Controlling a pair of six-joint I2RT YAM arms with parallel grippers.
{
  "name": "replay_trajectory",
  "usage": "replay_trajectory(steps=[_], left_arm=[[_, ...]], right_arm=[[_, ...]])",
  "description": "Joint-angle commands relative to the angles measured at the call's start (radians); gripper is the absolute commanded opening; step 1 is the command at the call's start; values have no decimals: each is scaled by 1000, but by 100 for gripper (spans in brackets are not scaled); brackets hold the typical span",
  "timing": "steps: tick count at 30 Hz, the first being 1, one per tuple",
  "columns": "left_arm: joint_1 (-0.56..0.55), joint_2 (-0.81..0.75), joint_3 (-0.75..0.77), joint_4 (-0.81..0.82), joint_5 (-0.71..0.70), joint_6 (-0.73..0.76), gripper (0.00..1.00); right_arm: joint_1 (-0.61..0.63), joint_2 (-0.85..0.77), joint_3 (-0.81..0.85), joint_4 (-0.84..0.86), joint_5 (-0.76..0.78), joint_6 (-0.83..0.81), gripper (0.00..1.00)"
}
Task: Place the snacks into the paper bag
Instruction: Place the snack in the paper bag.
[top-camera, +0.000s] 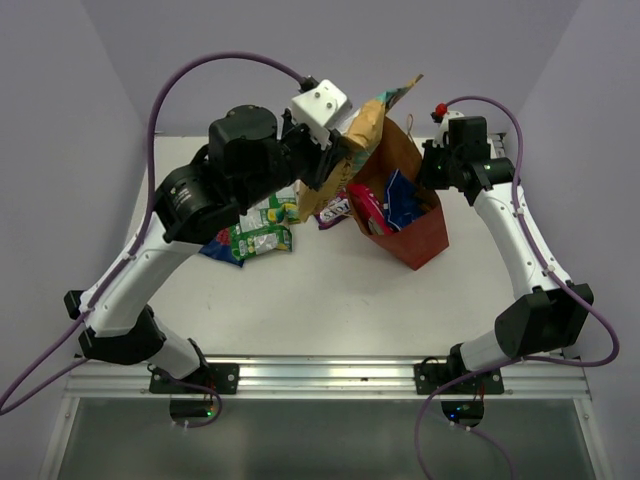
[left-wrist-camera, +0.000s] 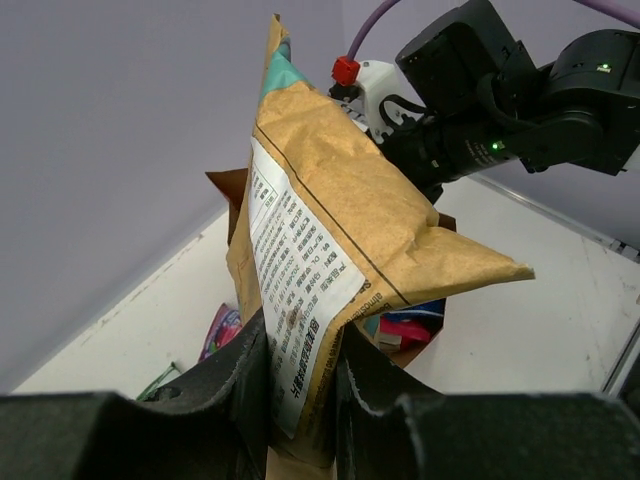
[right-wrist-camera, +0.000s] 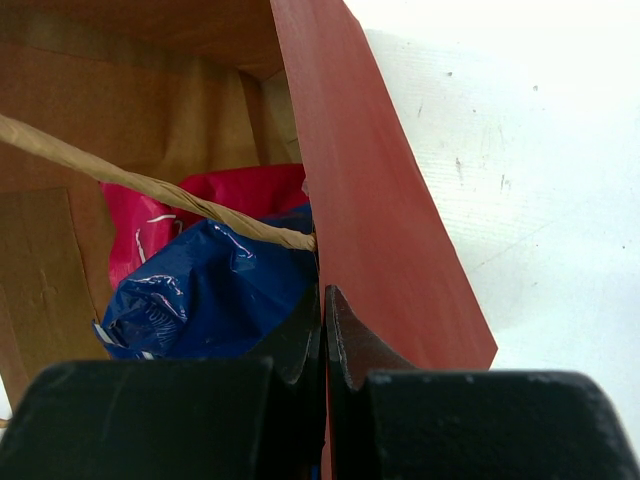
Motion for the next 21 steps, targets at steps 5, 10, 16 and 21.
replay_trajectory(steps=[5,10,16,21], left_arm=[[13,15,-38,117,0,-134,1],[33,38,-60,104,-5,-236,1],[65,65,-92,140,18,-364,0],[85,60,-158,216,29,-489,0]], right_arm=[[3,-29,3,49,-25,-10,0],[3,-32,0,51,-27,-7,0],[3,-38,-4,52,-24,-5,0],[3,-43,-7,57,-24,0,0]])
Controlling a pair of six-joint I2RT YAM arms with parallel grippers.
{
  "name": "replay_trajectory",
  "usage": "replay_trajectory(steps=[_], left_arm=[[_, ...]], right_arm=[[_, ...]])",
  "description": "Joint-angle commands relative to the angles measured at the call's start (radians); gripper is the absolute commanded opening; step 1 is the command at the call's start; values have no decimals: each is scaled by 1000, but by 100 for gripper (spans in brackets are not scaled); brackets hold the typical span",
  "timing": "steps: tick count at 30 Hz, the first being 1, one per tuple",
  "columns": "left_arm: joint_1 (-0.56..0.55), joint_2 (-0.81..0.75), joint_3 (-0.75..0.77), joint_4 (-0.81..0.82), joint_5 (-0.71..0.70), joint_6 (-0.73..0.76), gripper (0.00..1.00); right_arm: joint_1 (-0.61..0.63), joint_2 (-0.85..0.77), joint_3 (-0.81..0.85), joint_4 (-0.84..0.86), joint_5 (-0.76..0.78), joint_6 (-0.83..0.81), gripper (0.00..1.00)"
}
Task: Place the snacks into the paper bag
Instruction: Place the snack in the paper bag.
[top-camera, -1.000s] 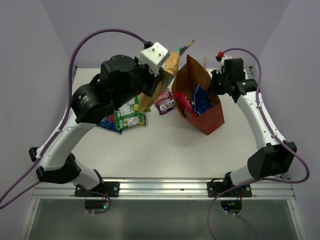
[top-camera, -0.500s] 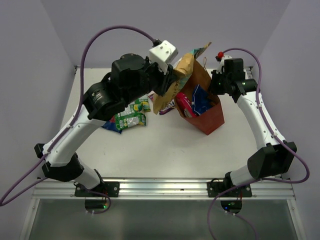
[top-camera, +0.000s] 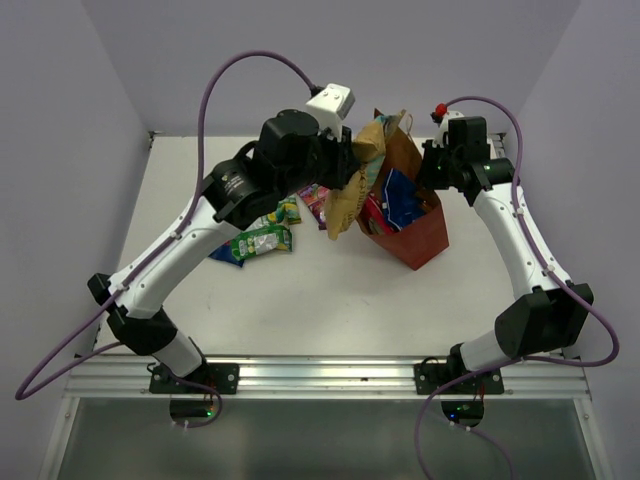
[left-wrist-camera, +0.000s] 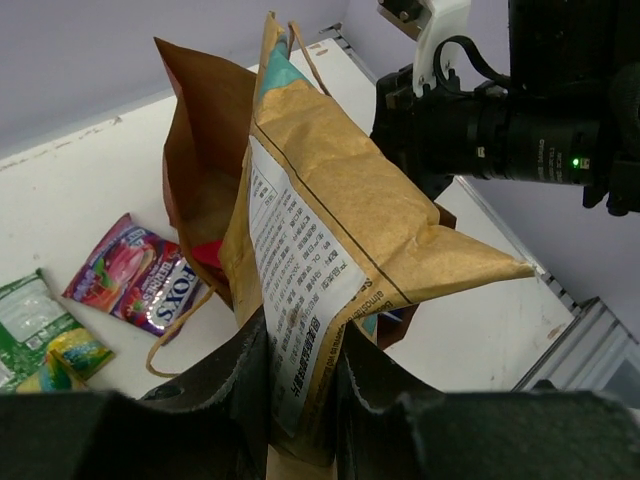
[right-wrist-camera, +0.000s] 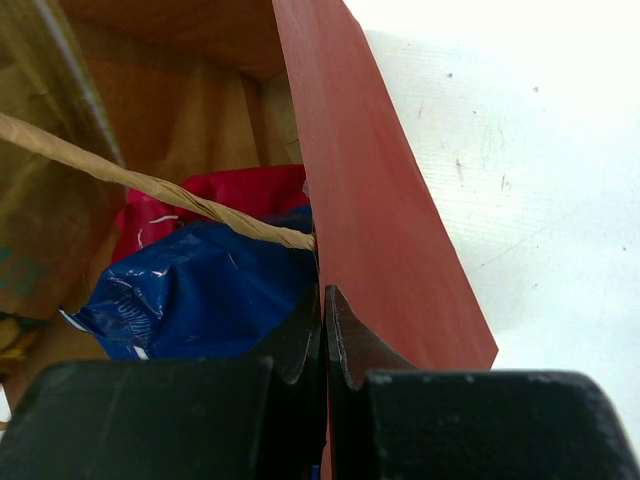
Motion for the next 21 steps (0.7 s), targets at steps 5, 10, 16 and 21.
replay_trajectory(steps=[5,10,16,21], left_arm=[[39,-28,-70,243,25,-271,0],[74,-57,-139,336,27,-401,0],[122,-100,-281,482,99,-507,0],[124,-108,-245,520,99,-512,0]], right_arm=[[3,-46,-8,52,-21,1,0],[4,-50,-11,53,-19,2,0],[3,-52,-19,56,-24,4,0],[4,-55,-19,61,-19,4,0]])
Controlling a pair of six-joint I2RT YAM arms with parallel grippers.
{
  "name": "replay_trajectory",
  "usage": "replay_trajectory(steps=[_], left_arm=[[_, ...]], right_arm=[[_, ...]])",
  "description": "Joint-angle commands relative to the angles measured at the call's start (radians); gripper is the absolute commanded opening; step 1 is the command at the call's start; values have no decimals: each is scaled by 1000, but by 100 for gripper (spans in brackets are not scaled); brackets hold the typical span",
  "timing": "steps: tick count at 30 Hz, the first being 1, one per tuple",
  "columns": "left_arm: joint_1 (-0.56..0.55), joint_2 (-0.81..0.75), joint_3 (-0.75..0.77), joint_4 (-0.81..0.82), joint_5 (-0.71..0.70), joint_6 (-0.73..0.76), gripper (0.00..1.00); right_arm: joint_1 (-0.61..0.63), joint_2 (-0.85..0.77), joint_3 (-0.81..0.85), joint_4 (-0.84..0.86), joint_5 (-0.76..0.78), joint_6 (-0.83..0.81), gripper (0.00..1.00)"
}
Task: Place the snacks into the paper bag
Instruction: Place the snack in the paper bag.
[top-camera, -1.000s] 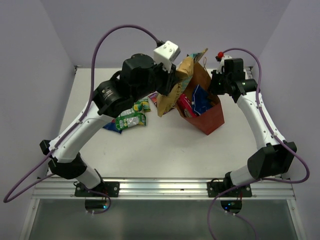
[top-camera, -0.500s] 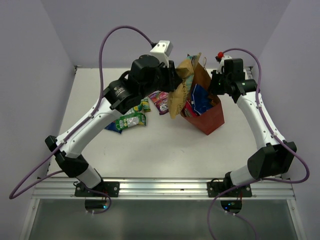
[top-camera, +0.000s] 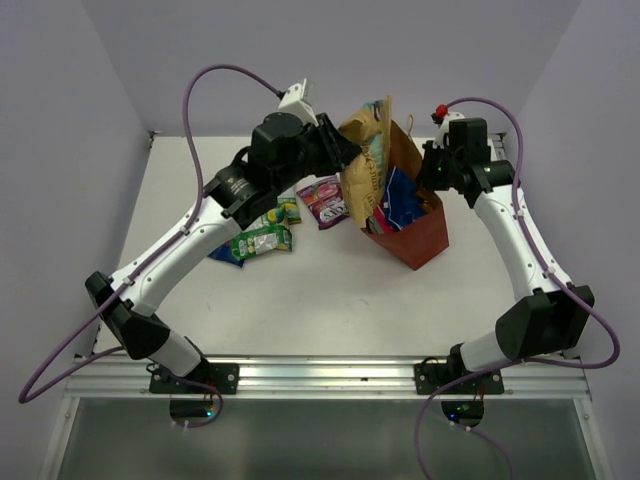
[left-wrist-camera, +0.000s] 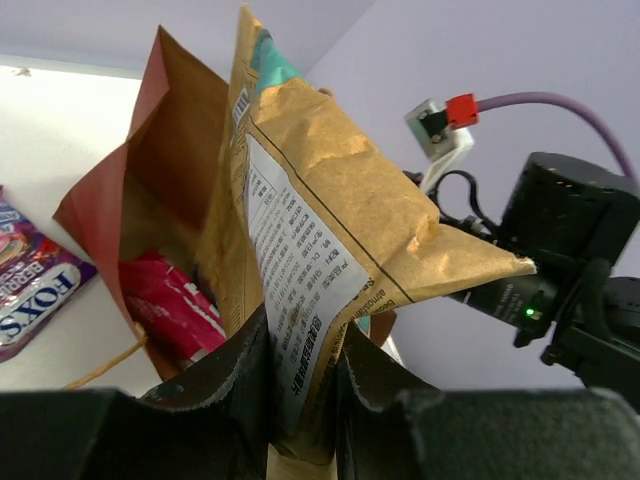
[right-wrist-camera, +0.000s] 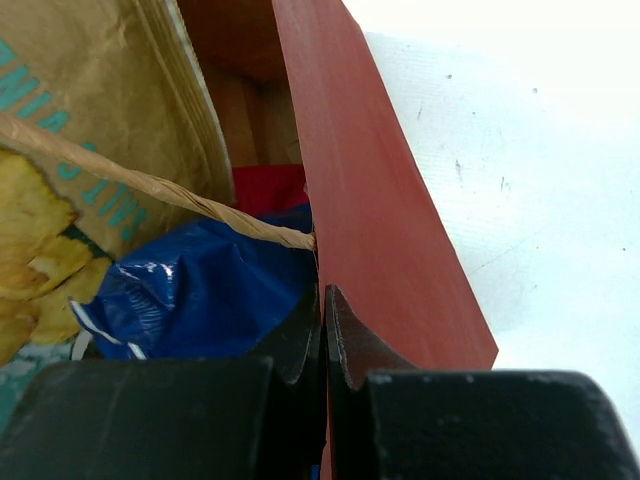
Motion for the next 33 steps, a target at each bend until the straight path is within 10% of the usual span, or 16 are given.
replay_trajectory(steps=[1,33], left_arm=[[0,-54,61,179,36,-58,0],[1,-2,-157,153,52,-319,2]], right_arm=[[3,-42,0,44,-22,3,0],[3,-54,-8,46,-41,0,0]])
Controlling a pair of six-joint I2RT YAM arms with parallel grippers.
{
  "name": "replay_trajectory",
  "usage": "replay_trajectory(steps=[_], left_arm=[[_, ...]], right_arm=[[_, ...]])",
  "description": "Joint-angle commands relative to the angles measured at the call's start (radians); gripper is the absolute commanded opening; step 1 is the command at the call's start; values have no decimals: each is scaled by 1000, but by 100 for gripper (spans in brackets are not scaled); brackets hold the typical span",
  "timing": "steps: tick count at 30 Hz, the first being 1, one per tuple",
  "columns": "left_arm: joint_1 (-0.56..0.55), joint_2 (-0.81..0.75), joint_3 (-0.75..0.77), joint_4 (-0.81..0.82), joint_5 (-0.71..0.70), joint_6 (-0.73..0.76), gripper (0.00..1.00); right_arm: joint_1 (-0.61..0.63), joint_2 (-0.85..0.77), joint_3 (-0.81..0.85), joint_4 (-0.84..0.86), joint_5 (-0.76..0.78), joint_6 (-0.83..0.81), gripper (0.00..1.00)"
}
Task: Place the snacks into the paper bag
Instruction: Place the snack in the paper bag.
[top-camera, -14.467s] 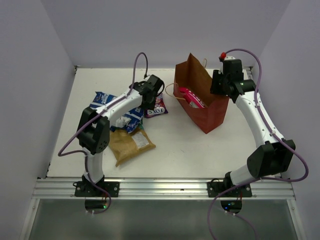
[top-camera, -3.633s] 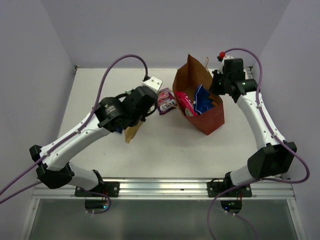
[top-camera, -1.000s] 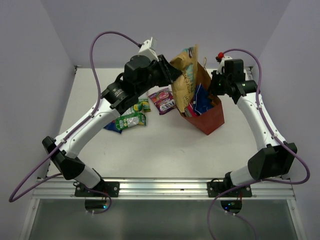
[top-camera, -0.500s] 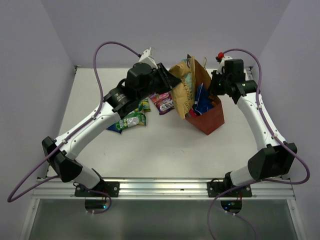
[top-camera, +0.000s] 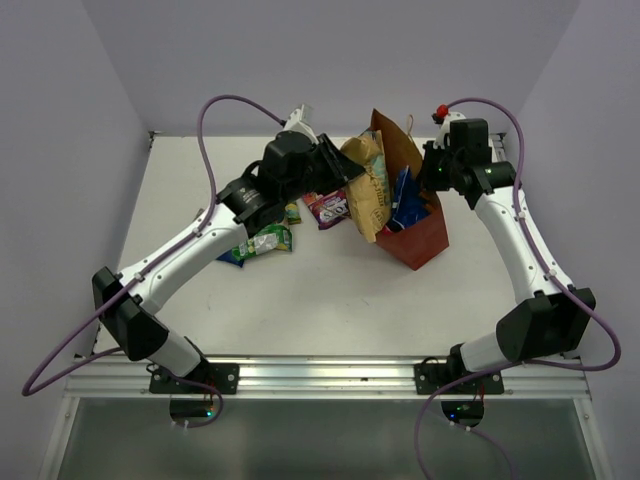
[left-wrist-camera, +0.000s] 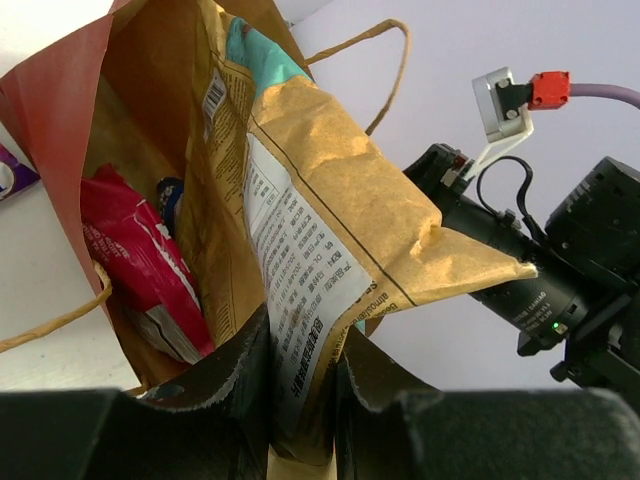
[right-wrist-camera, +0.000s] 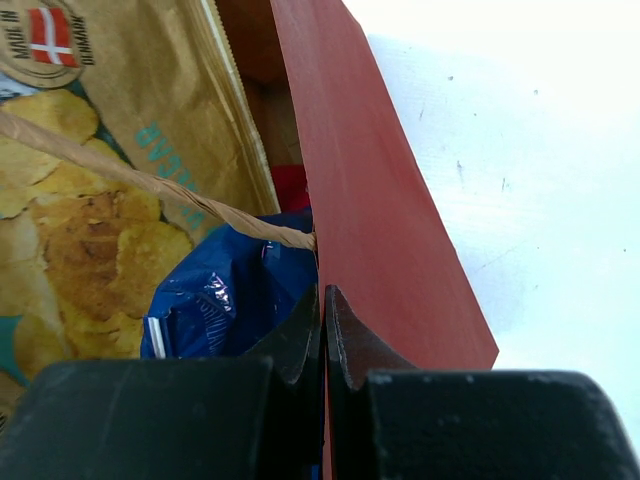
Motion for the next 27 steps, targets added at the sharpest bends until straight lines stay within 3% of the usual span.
replay_trajectory(steps=[1,9,27], left_arm=[[1,24,20,80,0,-65,3],[24,140,63,112,-33,-103,5],[38,435,297,147,-125,-162,20]], right_arm=[[4,-43,-2,44,-39,0,0],[3,-47,-6,44,-59,-9,0],[16,-43,-8,45,-76,-12,0]])
